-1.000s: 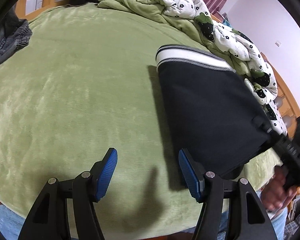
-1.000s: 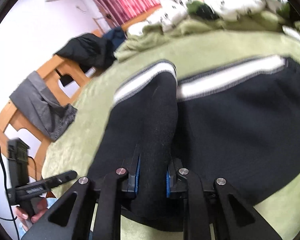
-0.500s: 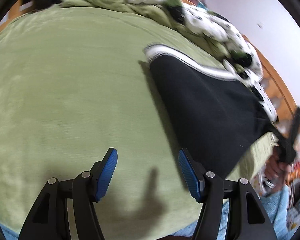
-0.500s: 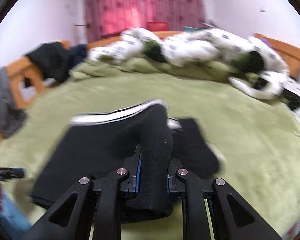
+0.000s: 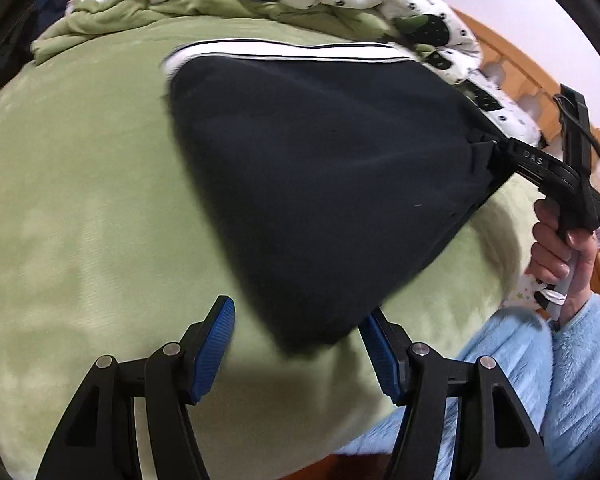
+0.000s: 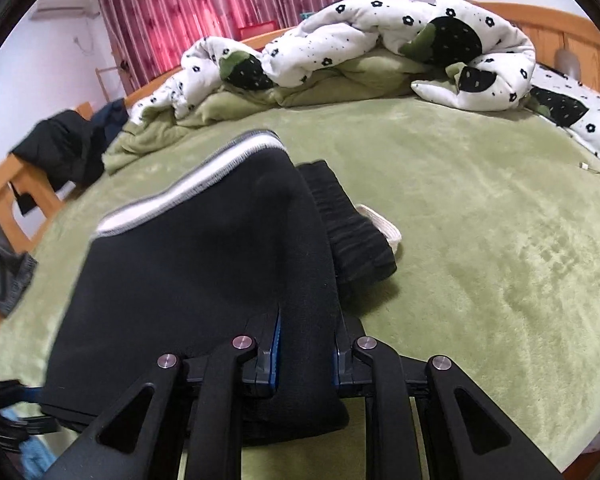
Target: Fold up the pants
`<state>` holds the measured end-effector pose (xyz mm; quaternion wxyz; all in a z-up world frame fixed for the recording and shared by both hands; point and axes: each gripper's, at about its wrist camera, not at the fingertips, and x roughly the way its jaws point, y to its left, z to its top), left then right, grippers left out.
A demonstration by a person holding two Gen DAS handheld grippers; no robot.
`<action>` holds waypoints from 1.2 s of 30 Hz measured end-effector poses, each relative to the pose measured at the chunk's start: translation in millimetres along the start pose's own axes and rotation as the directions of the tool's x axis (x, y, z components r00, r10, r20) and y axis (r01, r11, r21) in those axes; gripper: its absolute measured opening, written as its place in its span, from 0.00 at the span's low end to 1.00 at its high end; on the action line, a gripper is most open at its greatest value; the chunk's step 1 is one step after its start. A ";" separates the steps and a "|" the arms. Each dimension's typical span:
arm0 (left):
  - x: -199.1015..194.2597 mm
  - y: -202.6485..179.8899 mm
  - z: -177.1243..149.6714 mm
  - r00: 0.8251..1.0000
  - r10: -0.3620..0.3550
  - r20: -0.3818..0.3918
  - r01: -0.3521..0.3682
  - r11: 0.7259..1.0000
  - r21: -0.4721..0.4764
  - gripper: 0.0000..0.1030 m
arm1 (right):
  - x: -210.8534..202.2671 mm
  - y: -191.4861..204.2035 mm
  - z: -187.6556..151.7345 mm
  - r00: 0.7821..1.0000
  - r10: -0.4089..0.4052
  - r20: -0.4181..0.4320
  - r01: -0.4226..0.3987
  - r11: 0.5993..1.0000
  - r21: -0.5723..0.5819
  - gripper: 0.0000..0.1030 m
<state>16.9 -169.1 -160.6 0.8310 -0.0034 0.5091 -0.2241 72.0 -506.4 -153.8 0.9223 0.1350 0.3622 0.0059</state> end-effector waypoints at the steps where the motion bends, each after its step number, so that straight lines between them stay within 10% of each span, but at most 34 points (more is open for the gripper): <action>1: 3.9 -5.8 0.2 1.000 0.017 0.007 -0.017 1.000 0.018 0.59 | -2.9 1.3 2.0 1.000 0.010 0.004 -0.010 1.000 -0.003 0.17; 3: 8.3 -13.7 1.5 0.988 0.146 0.055 -0.149 0.988 0.046 0.23 | -1.9 2.1 2.8 1.000 0.006 0.003 -0.006 1.000 -0.027 0.17; 8: 1.8 12.2 0.5 0.994 0.082 0.075 -0.074 0.992 -0.101 0.21 | 19.7 1.8 -12.2 0.998 -0.044 -0.047 0.040 0.995 -0.094 0.16; 14: -14.7 25.9 -18.4 0.999 -0.003 0.046 0.007 0.996 -0.090 0.33 | 10.3 17.0 -11.7 0.994 -0.095 -0.044 0.086 0.980 -0.181 0.24; 17: -35.7 44.6 -29.0 0.996 -0.031 0.089 0.043 0.990 -0.134 0.58 | -7.4 11.4 2.3 0.996 -0.086 -0.012 0.082 0.981 -0.174 0.31; 24: -42.6 69.3 7.2 0.991 -0.004 0.137 0.032 0.978 -0.206 0.59 | -4.0 10.2 60.5 0.999 -0.023 0.035 0.030 0.980 -0.196 0.67; 31: 9.6 79.8 65.4 0.994 -0.056 0.099 0.079 0.965 -0.248 0.59 | 89.5 5.0 78.6 0.982 -0.030 -0.187 -0.008 0.980 -0.200 0.75; 36: 52.1 95.9 79.5 0.987 -0.145 0.062 0.158 0.936 -0.314 0.60 | 99.3 -14.5 69.5 0.980 0.037 -0.198 -0.068 0.986 -0.153 0.78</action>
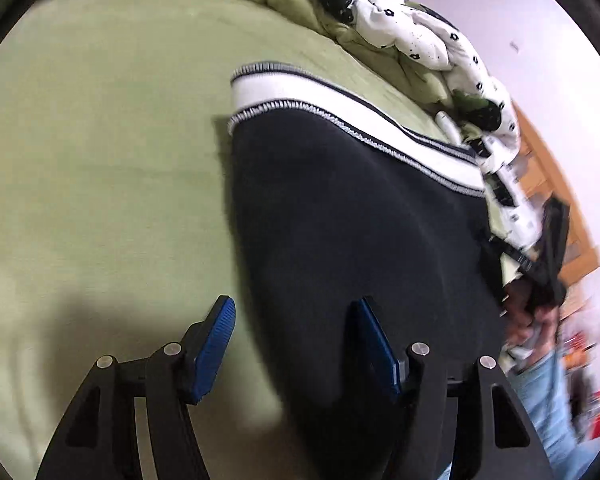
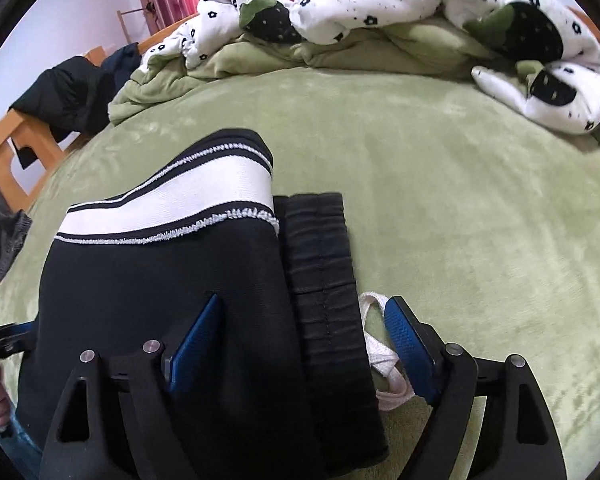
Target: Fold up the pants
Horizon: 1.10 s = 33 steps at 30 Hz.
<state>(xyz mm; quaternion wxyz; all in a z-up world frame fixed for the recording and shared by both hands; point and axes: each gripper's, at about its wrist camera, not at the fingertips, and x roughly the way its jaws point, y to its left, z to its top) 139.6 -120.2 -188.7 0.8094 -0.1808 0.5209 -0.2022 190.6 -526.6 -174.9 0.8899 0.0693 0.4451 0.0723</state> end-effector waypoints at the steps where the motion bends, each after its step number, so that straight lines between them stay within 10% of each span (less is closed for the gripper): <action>1: 6.3 2.7 2.4 1.000 -0.028 -0.008 0.028 1.000 -0.012 0.60 | 2.1 1.2 -0.8 1.000 -0.003 0.001 0.003 1.000 -0.013 0.78; 8: 23.8 10.6 17.3 0.984 -0.176 -0.023 0.172 0.978 -0.115 0.36 | 3.8 -0.8 1.3 0.991 0.112 -0.069 -0.114 0.993 -0.027 0.62; 12: 11.2 -5.4 24.2 0.990 -0.134 0.038 0.137 0.988 -0.077 0.11 | 9.6 -18.1 6.5 0.965 0.234 -0.121 -0.221 0.969 0.106 0.52; 16: -15.7 -5.7 29.3 0.980 -0.184 0.078 0.187 0.982 -0.037 0.09 | -21.2 2.6 3.9 0.983 0.179 -0.039 -0.177 0.982 0.063 0.27; 21: -48.7 33.4 40.6 0.960 -0.259 0.106 0.270 0.956 -0.110 0.09 | -60.9 55.5 5.5 0.991 0.112 0.078 -0.117 0.992 0.051 0.20; 33: -171.3 152.8 39.6 0.984 -0.005 0.177 0.023 0.994 -0.103 0.10 | -32.5 218.9 0.5 0.920 0.381 0.094 -0.381 0.924 -0.018 0.18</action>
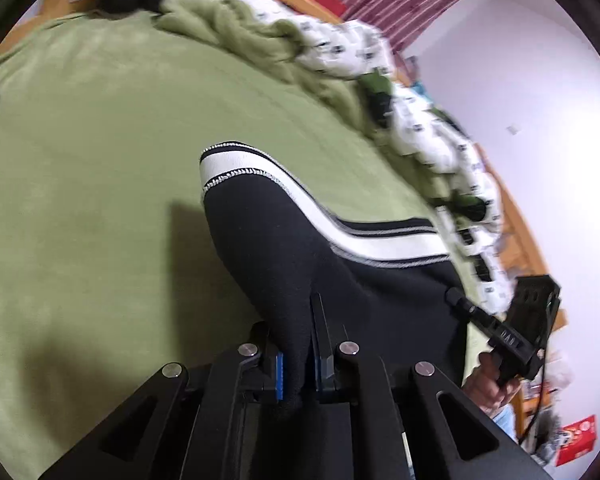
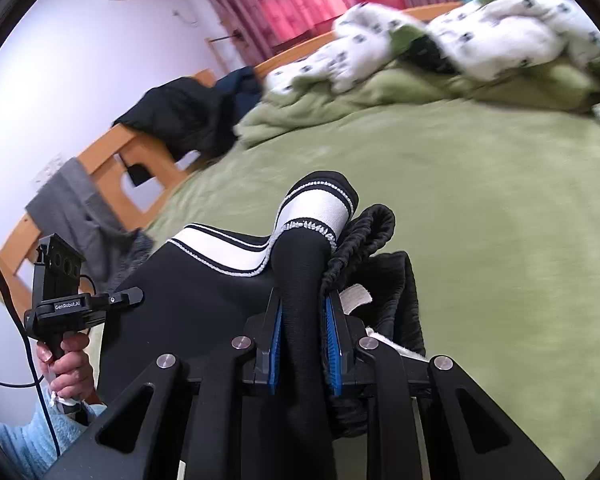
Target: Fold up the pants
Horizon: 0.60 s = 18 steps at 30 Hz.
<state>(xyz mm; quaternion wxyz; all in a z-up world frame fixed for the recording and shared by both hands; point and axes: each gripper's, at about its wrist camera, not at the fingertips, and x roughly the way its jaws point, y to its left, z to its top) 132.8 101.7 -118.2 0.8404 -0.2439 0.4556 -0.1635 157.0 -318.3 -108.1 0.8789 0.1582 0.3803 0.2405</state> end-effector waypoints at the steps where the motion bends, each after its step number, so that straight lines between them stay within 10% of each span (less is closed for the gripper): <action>1: 5.7 13.0 -3.5 0.999 0.023 -0.026 -0.024 0.999 -0.028 0.11 | 13.6 3.5 -2.5 1.000 0.014 -0.009 -0.014 1.000 0.006 0.19; 4: 29.8 33.2 -18.0 0.997 0.035 -0.066 -0.040 0.996 -0.084 0.22 | 44.6 11.7 -11.0 0.991 -0.135 0.004 0.135 0.985 -0.109 0.30; 7: 44.5 23.4 -28.5 0.988 0.144 -0.053 -0.144 0.989 -0.011 0.58 | 65.9 2.4 -25.8 0.958 -0.283 -0.047 0.272 0.948 -0.167 0.37; 18: 14.7 35.1 -31.1 0.995 0.090 0.042 -0.090 0.996 -0.018 0.60 | 58.5 37.5 7.1 0.931 -0.365 0.029 0.358 0.893 -0.273 0.48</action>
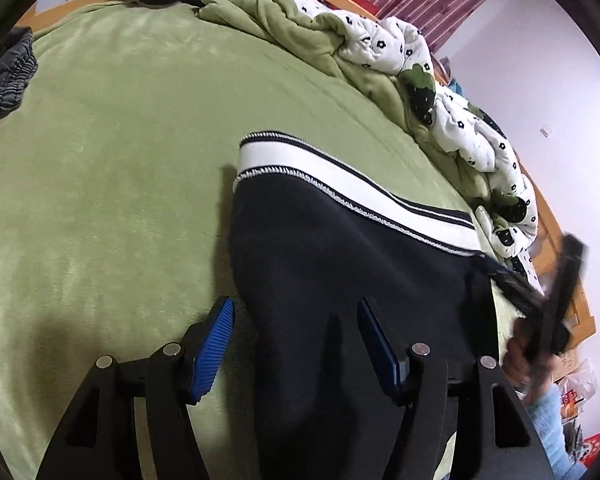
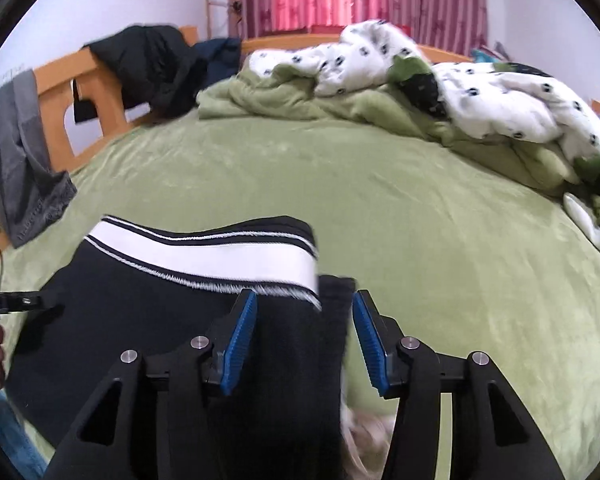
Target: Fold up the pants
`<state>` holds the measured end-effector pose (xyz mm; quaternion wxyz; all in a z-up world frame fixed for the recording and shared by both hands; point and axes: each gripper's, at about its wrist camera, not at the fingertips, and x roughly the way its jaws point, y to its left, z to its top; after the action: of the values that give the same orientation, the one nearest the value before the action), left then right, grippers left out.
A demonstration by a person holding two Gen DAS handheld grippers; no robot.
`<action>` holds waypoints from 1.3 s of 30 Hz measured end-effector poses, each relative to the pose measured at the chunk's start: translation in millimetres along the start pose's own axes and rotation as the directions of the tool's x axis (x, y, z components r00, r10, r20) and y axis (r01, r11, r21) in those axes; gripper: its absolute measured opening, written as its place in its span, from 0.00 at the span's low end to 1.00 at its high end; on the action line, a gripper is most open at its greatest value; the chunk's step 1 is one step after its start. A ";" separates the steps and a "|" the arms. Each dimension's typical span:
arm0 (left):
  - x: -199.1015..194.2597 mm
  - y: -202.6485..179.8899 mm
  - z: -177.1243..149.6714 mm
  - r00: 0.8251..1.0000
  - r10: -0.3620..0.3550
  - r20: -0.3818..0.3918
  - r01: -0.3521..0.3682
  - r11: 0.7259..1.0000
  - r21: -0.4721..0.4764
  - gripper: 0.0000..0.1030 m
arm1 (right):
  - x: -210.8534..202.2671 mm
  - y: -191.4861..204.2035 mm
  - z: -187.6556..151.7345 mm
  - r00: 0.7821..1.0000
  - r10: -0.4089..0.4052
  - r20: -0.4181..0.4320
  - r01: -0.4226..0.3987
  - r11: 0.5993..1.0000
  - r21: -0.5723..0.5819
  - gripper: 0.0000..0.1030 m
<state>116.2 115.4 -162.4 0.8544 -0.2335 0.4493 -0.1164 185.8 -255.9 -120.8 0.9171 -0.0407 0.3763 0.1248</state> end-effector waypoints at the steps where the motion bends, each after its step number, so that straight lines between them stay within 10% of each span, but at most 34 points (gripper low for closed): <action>1: -2.5 0.4 -0.6 1.000 0.005 0.009 -0.005 1.000 0.008 0.60 | 7.7 2.4 1.3 1.000 -0.003 -0.020 0.003 1.000 -0.006 0.41; 5: -14.0 -6.1 -2.6 0.999 0.019 0.041 -0.022 0.998 0.055 0.60 | 37.1 12.9 -5.1 0.998 0.016 -0.058 -0.019 0.998 -0.062 0.16; 9: -25.8 -13.8 -5.2 0.995 -0.075 0.064 0.069 0.994 0.084 0.60 | 0.3 -28.0 2.9 0.971 0.236 0.017 -0.237 0.963 0.130 0.13; 14: -19.3 -40.3 2.0 0.998 -0.042 0.046 0.035 0.989 0.146 0.60 | 25.6 -22.9 -18.3 0.997 0.039 -0.062 -0.037 0.998 0.042 0.13; 25: 36.1 -82.4 71.2 0.995 0.042 0.088 -0.064 0.965 0.256 0.62 | -1.2 0.4 23.9 0.991 0.104 0.086 -0.109 0.992 0.058 0.24; 31: 91.0 -72.9 54.0 0.973 0.206 0.105 -0.231 0.893 0.386 0.62 | 67.2 4.8 9.8 0.998 0.064 0.008 -0.063 0.998 -0.010 0.23; 39: 87.2 -74.0 52.2 0.978 0.186 0.094 -0.207 0.902 0.378 0.68 | 65.5 -5.3 13.4 0.995 0.103 0.017 -0.104 0.994 0.035 0.20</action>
<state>209.6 31.2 -161.9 0.9031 -0.0178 0.4148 -0.1092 241.3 -245.7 -157.2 0.9128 -0.0038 0.3732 0.1656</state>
